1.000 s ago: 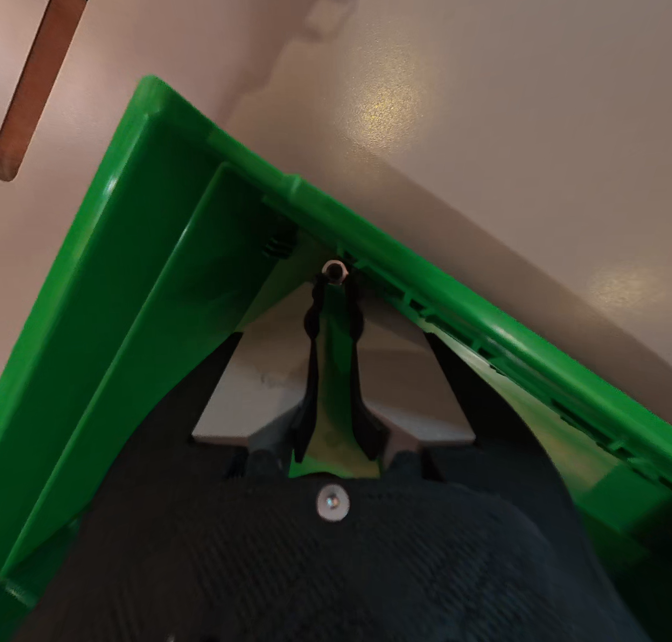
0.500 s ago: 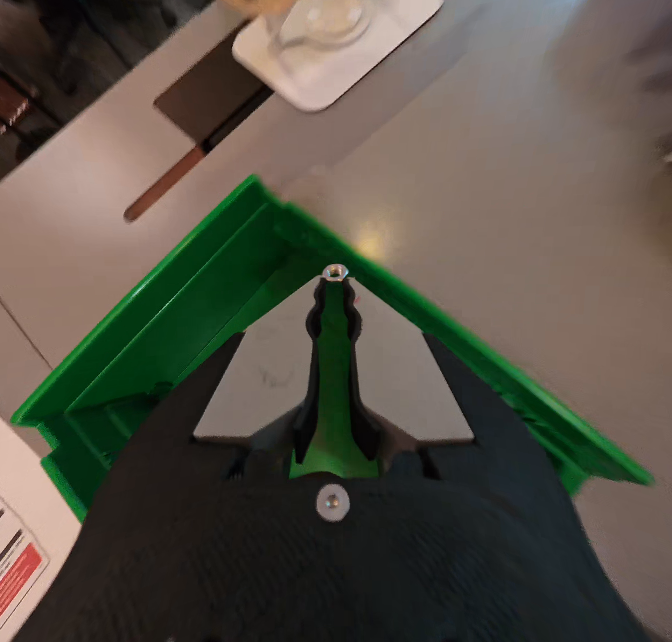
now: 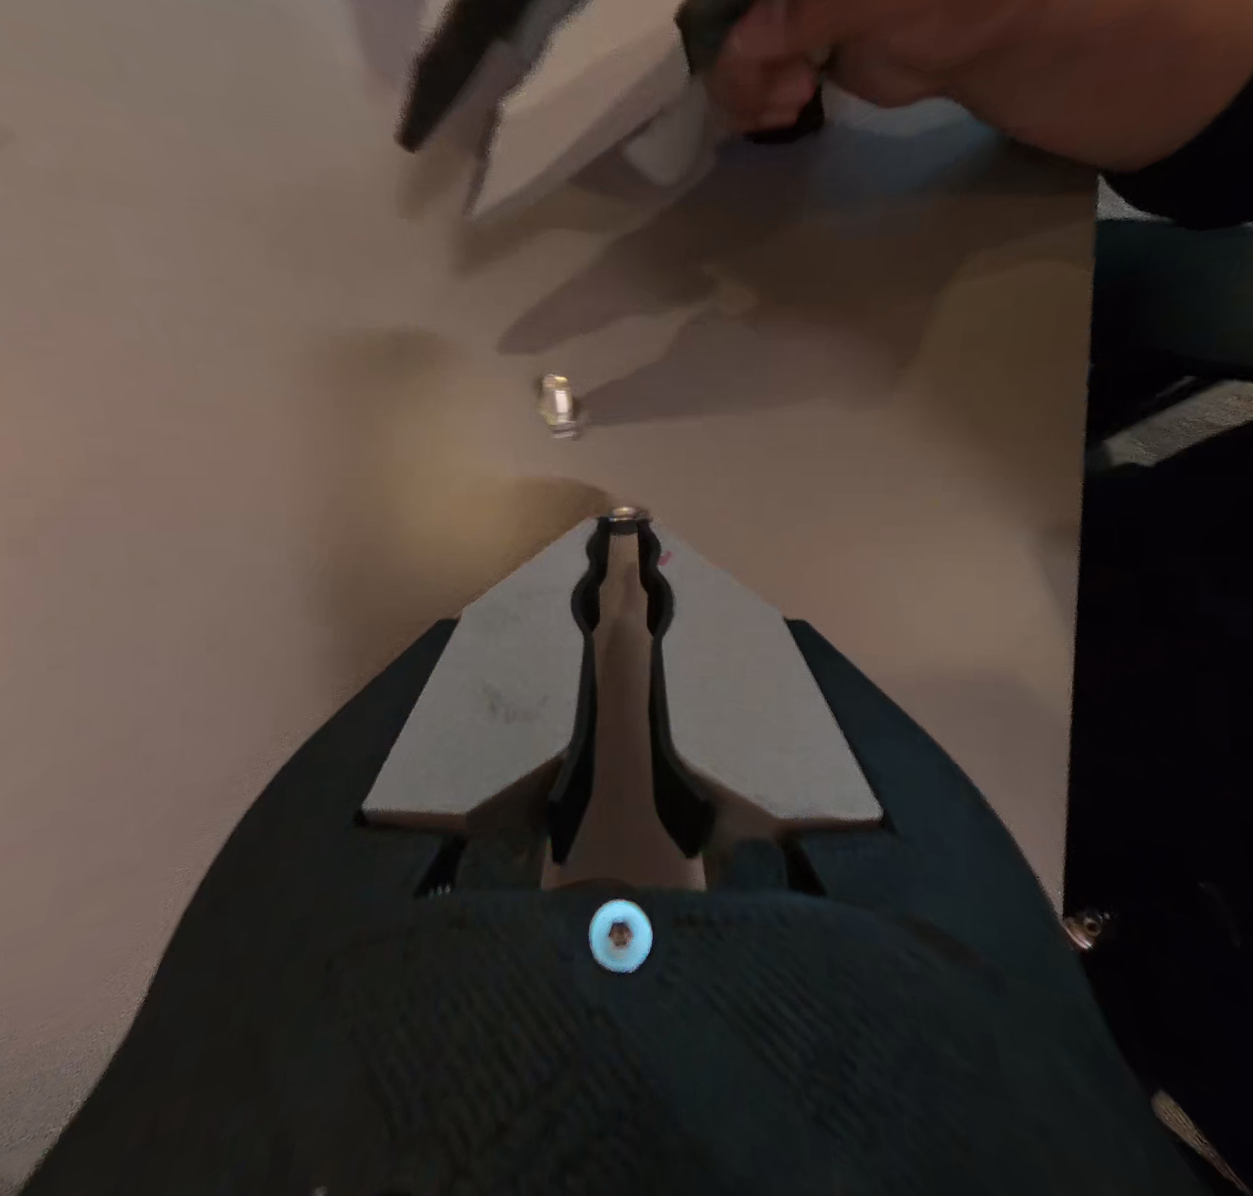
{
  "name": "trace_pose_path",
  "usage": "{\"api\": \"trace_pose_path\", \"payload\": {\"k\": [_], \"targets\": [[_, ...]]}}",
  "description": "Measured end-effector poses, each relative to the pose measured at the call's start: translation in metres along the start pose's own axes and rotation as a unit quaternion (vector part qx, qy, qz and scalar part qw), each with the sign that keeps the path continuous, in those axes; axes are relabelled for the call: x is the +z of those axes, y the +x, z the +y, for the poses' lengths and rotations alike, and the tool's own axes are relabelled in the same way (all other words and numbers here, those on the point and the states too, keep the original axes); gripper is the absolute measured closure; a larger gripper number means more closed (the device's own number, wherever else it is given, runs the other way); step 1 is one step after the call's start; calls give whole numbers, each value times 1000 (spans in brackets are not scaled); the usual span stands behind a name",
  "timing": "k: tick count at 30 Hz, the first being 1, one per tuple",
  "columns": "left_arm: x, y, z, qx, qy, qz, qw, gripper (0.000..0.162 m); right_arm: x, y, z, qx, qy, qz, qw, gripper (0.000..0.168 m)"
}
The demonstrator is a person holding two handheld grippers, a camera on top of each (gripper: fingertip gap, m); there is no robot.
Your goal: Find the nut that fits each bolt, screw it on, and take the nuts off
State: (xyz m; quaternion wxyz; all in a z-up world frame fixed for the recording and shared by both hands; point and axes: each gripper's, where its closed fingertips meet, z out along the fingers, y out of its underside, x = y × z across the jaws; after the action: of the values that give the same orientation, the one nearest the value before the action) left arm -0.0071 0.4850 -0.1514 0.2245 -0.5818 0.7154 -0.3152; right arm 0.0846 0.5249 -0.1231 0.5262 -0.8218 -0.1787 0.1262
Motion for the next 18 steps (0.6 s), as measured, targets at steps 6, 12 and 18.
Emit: {"api": "trace_pose_path", "payload": {"k": [6, 12, 18], "targets": [[29, 13, 2, 37, -25, 8, 999, 162, 2, -16, 4, -22, -21, -13, 999, 140], [40, 6, 10, 15, -26, 3, 1000, 162, 4, -28, 8, -67, -36, -12, 997, 139], [32, -21, 12, -10, 4, -39, 999, 155, 10, -33, 23, -71, -72, -25, 995, 138]]}}
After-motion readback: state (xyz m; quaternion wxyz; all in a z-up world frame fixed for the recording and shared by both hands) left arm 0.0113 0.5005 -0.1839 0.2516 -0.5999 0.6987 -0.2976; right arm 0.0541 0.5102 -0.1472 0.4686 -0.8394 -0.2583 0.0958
